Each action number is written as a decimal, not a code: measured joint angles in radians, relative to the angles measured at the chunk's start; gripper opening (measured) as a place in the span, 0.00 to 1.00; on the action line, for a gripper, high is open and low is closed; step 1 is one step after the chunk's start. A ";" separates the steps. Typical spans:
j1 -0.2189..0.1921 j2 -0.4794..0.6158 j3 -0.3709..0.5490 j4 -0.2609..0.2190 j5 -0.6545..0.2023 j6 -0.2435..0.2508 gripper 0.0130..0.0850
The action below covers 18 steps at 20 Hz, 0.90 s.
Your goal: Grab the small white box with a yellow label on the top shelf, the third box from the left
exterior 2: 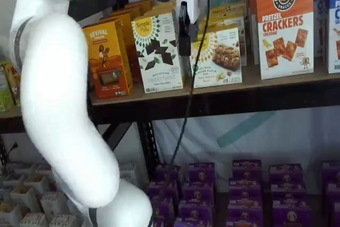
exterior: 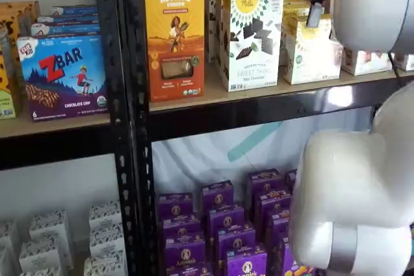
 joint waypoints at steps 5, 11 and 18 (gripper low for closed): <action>0.036 -0.037 0.040 0.007 -0.018 0.035 1.00; 0.028 -0.084 0.096 0.071 -0.103 0.043 1.00; -0.001 -0.117 0.184 0.151 -0.370 -0.004 1.00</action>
